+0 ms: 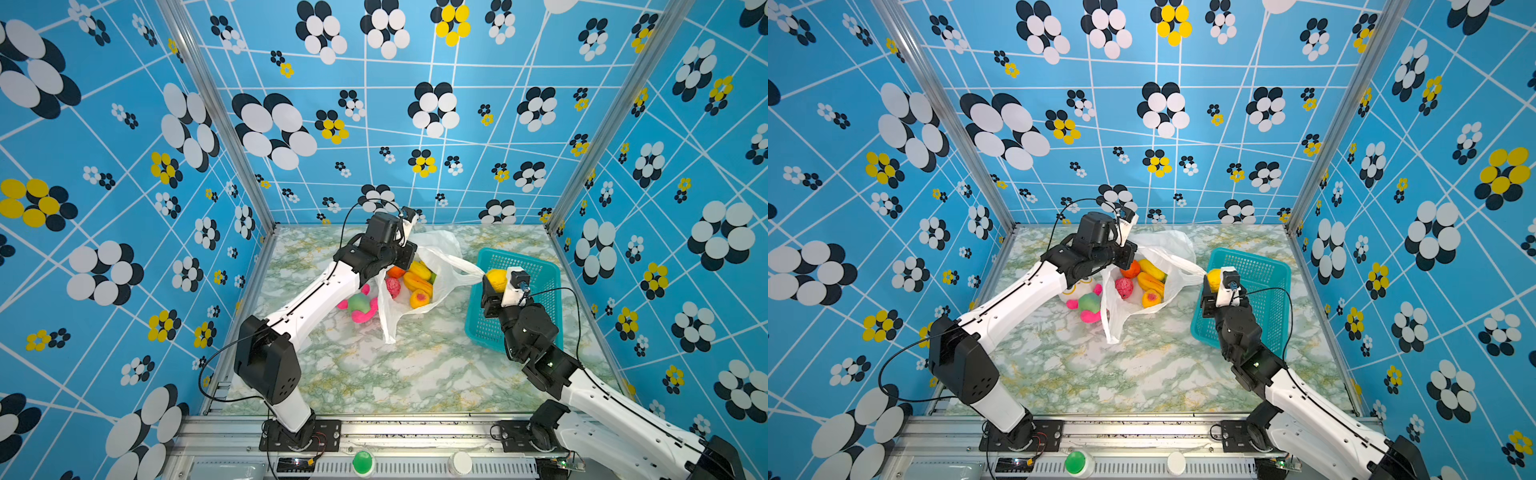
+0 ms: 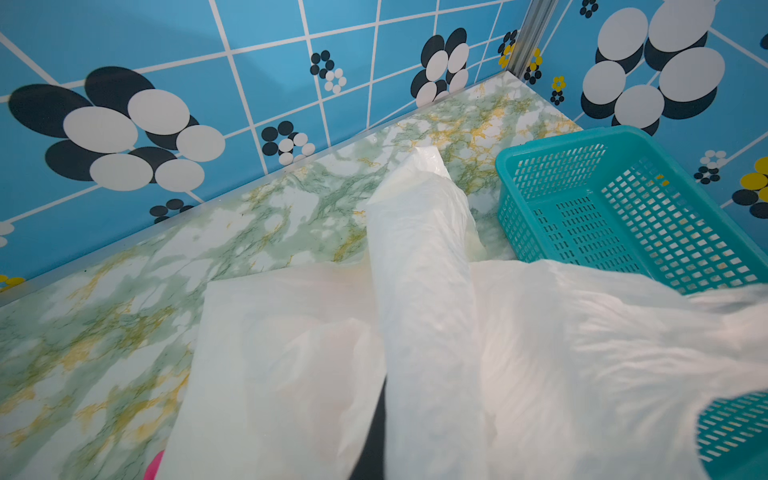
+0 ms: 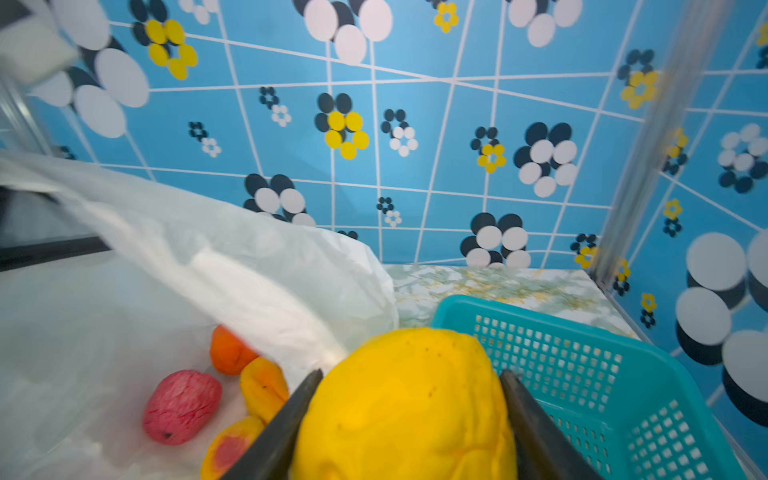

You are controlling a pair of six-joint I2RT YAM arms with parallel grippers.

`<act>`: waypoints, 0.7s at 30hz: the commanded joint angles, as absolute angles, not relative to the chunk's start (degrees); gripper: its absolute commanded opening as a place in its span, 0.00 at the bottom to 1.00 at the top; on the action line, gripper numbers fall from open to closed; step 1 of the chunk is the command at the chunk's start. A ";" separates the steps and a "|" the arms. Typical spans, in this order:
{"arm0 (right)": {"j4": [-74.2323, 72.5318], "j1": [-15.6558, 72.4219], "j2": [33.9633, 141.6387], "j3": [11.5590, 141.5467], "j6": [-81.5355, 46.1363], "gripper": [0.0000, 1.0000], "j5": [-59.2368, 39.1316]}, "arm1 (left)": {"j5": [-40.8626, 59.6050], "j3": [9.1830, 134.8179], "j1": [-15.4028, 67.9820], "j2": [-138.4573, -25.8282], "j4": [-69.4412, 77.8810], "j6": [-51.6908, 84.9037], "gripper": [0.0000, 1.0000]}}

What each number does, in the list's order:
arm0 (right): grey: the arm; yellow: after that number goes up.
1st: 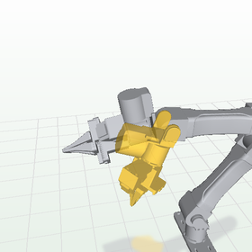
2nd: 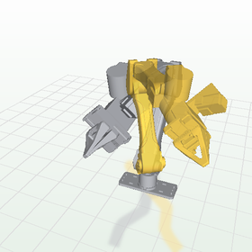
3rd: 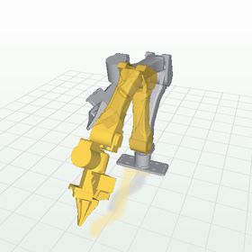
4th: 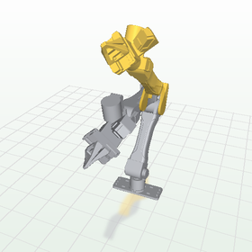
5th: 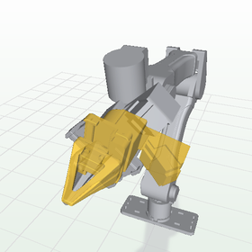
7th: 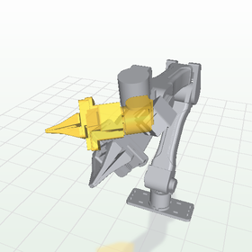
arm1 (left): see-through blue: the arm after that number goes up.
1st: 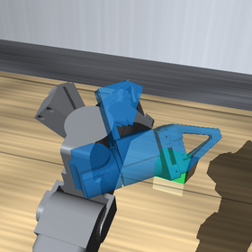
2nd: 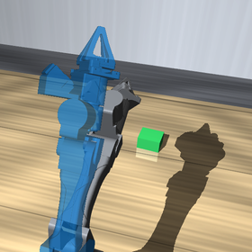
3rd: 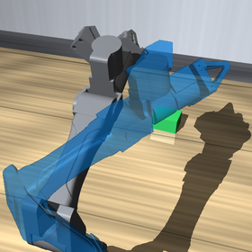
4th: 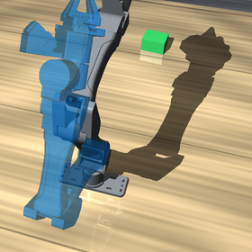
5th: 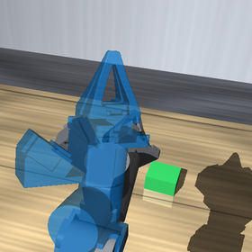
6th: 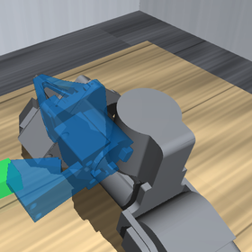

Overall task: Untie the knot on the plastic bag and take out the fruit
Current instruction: 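Lift the yellow fruit out of the bag and carry it over the basket, then lower the yellow fruit into the teal basket and open the right gripper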

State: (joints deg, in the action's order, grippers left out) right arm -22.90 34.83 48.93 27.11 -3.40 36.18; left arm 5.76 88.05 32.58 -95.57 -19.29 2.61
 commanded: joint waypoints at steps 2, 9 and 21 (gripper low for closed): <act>-21.01 29.99 56.49 26.79 -14.28 0.23 39.62 | 6.95 88.53 31.98 -94.77 -19.25 3.44 0.00; -21.25 23.55 72.55 30.98 -22.26 0.22 30.68 | 7.27 88.08 31.97 -94.13 -18.78 3.51 0.00; -19.02 18.55 90.42 42.69 -24.93 0.36 19.68 | 7.79 87.50 32.05 -93.43 -18.81 3.56 0.00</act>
State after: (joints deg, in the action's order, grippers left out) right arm -20.56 18.74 89.43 40.36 -23.51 22.96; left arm 6.90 87.99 32.58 -95.46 -19.27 2.63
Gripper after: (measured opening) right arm 0.634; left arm 0.045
